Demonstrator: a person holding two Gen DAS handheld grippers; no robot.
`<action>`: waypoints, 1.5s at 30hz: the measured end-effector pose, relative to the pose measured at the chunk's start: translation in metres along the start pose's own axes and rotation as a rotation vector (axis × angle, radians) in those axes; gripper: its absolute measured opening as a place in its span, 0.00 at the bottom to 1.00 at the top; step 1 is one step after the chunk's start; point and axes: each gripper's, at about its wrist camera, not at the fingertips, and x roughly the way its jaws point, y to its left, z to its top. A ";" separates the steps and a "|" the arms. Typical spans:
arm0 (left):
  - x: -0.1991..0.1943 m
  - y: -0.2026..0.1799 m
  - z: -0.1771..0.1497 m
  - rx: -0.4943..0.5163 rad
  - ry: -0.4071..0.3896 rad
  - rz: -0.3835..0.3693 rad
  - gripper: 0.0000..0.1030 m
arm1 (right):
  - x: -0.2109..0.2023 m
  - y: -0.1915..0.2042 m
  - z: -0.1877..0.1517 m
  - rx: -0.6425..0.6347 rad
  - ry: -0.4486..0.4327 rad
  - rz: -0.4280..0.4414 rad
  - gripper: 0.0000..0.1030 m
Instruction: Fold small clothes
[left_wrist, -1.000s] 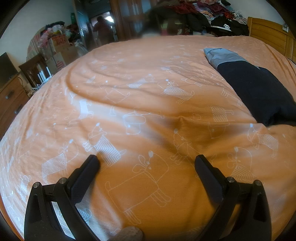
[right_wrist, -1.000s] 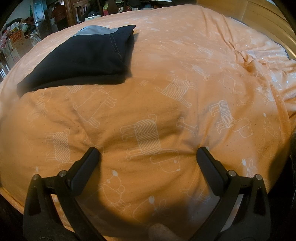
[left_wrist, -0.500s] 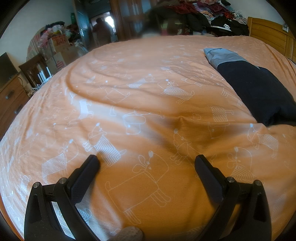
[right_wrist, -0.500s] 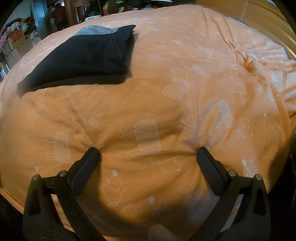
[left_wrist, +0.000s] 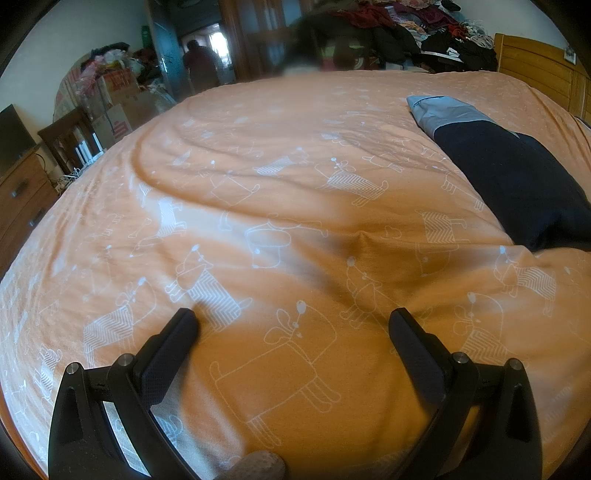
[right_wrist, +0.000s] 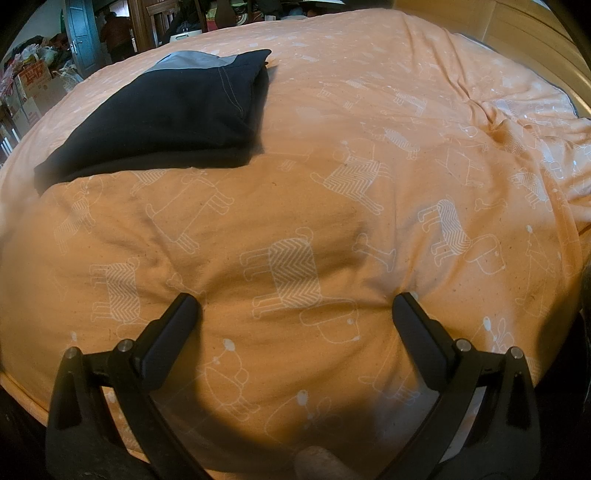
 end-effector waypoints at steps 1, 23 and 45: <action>0.000 0.000 0.000 0.000 0.000 0.000 1.00 | 0.000 0.000 0.000 0.000 0.000 0.000 1.00; -0.002 -0.001 0.000 -0.002 0.001 -0.001 1.00 | 0.001 -0.001 0.000 0.000 0.000 0.003 1.00; -0.002 -0.001 0.000 -0.003 0.002 -0.001 1.00 | 0.003 0.001 0.000 0.008 -0.001 0.014 1.00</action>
